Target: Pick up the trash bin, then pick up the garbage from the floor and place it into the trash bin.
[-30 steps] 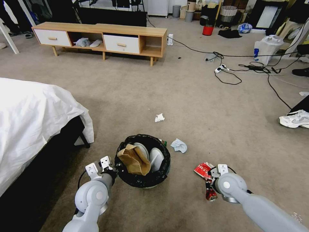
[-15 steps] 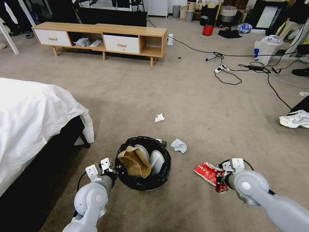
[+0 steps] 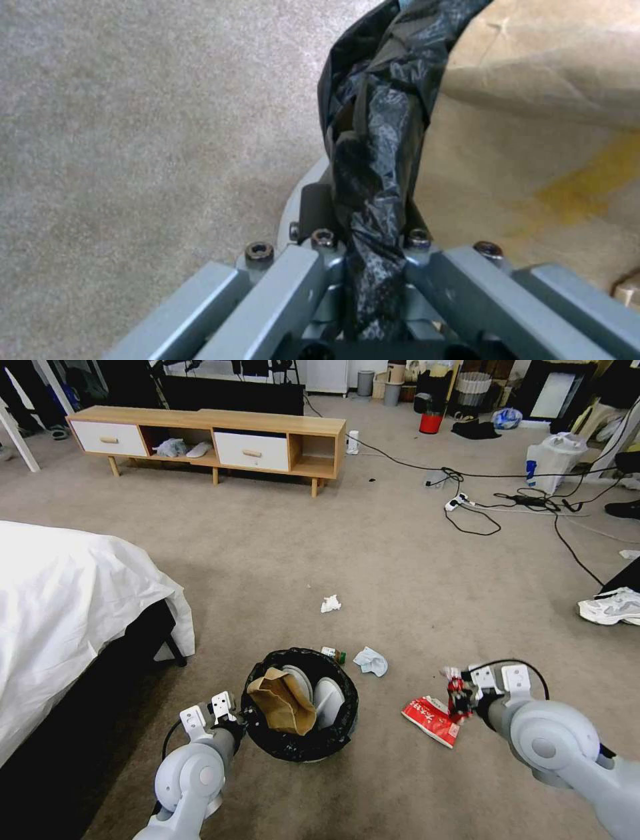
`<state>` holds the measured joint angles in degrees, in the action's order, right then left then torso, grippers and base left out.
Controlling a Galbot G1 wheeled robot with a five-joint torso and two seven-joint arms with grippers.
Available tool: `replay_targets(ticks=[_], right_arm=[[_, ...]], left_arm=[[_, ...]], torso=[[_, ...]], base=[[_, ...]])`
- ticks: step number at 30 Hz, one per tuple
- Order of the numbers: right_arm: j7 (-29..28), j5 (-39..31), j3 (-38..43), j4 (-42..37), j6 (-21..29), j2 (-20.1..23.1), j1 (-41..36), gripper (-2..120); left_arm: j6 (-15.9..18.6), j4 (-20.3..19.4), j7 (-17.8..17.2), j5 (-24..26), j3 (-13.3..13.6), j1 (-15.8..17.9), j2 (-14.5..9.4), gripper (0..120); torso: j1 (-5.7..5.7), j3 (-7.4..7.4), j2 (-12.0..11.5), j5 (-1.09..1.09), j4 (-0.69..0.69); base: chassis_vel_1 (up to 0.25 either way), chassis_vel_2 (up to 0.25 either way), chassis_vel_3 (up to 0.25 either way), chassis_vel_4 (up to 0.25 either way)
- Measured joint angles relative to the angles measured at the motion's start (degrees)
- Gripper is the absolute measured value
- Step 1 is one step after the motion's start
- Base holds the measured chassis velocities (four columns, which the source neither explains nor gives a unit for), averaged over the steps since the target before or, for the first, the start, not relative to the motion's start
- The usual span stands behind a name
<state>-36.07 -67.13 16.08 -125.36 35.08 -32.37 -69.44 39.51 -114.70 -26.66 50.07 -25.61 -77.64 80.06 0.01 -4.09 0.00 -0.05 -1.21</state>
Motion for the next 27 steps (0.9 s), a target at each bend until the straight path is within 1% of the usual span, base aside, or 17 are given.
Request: replay_targets(ticks=[3,4,7,9,10,13,14,16,17,18,20,21,23,24,25,26,27], right_arm=[[4.5,6.53,0.01,-1.79,-4.02,0.88,0.01,17],[4.5,6.53,0.01,-1.79,-4.02,0.88,0.01,17],[6.97,9.13,0.16,-3.09,-6.46,1.67,0.22,17],[9.34,11.47,0.54,-3.67,-8.93,2.54,0.24,17],[9.34,11.47,0.54,-3.67,-8.93,2.54,0.24,17],[14.58,16.02,1.21,-3.77,-13.75,3.67,0.33,17],[14.58,16.02,1.21,-3.77,-13.75,3.67,0.33,17],[17.08,18.73,0.93,-3.34,-16.86,3.87,0.63,17],[18.96,20.55,0.31,-2.91,-19.34,3.89,0.88,17],[18.96,20.55,0.31,-2.91,-19.34,3.89,0.88,17],[21.1,22.62,-1.01,-2.43,-23.15,3.71,1.55,17],[21.1,22.62,-1.01,-2.43,-23.15,3.71,1.55,17],[22.85,24.89,-2.12,-1.92,-25.96,3.41,2.3,17],[22.85,24.89,-2.12,-1.92,-25.96,3.41,2.3,17],[24.44,26.16,-2.88,-1.56,-27.95,3.2,2.91,17],[24.44,26.16,-2.88,-1.56,-27.95,3.2,2.91,17],[25.65,26.93,-3.41,-1.33,-29.44,3.04,3.21,17]], left_arm=[[0.5,-0.14,-0.84,1.37,0.4,0.38,-0.06,2],[0.5,-0.14,-0.84,1.37,0.4,0.38,-0.06,2],[0.96,-0.2,-1.61,2.55,0.89,0.88,-0.13,2],[1.47,-0.2,-2.89,4.16,1.34,1.46,-0.14,2],[1.47,-0.2,-2.89,4.16,1.34,1.46,-0.14,2],[2.5,-0.56,-6.45,7.93,2.06,2.33,-0.02,2],[2.5,-0.56,-6.45,7.93,2.06,2.33,-0.02,2],[2.65,-1.11,-8.74,9.86,2.37,2.85,0.2,2],[2.67,-1.76,-11.01,12.09,2.7,3.38,0.37,2],[2.67,-1.76,-11.01,12.09,2.7,3.38,0.37,2],[2.69,-2.59,-13.25,14.84,3.36,4.2,0.4,2],[2.69,-2.59,-13.25,14.84,3.36,4.2,0.4,2],[2.69,-2.83,-14.73,16.29,3.67,4.81,0.27,2],[2.69,-2.83,-14.73,16.29,3.67,4.81,0.27,2],[2.69,-2.87,-16.04,17.58,3.95,5.15,0.13,2],[2.69,-2.87,-16.04,17.58,3.95,5.15,0.13,2],[2.69,-2.9,-17.3,18.75,4.25,5.39,0.12,2]], torso=[[0.0,0.0,0.0,-0.01,0.0],[0.0,0.0,0.0,-0.01,0.0],[0.0,0.0,0.0,-0.01,0.0],[0.0,0.0,0.0,0.0,0.0],[0.0,0.0,0.0,0.0,0.0],[0.0,0.0,0.0,-0.02,-0.01],[0.0,0.0,0.0,-0.02,-0.01],[0.0,0.0,0.0,-0.01,0.0],[0.0,0.0,0.0,0.0,0.0],[0.0,0.0,0.0,0.0,0.0],[0.0,0.0,0.0,-0.01,-0.02],[0.0,0.0,0.0,-0.01,-0.02],[0.0,0.0,0.0,0.0,-0.01],[0.0,0.0,0.0,0.0,-0.01],[0.0,0.0,0.0,0.0,0.01],[0.0,0.0,0.0,0.0,0.01],[0.0,0.0,0.0,-0.01,0.01]], base=[[0.0,0.0,0.0,0.0],[0.0,0.0,0.0,0.0],[0.0,0.0,0.0,0.0],[0.0,0.0,0.0,0.0],[0.0,0.0,0.0,0.0],[0.0,0.0,0.0,0.0],[0.0,0.0,0.0,0.0],[0.0,0.0,0.0,0.0],[0.0,0.0,0.0,0.0],[0.0,0.0,0.0,0.0],[0.0,0.0,0.0,0.0],[0.0,0.0,0.0,0.0],[0.0,0.0,0.0,0.0],[0.0,0.0,0.0,0.0],[0.0,0.0,0.0,0.0],[0.0,0.0,0.0,0.0],[0.0,0.0,0.0,0.0]])
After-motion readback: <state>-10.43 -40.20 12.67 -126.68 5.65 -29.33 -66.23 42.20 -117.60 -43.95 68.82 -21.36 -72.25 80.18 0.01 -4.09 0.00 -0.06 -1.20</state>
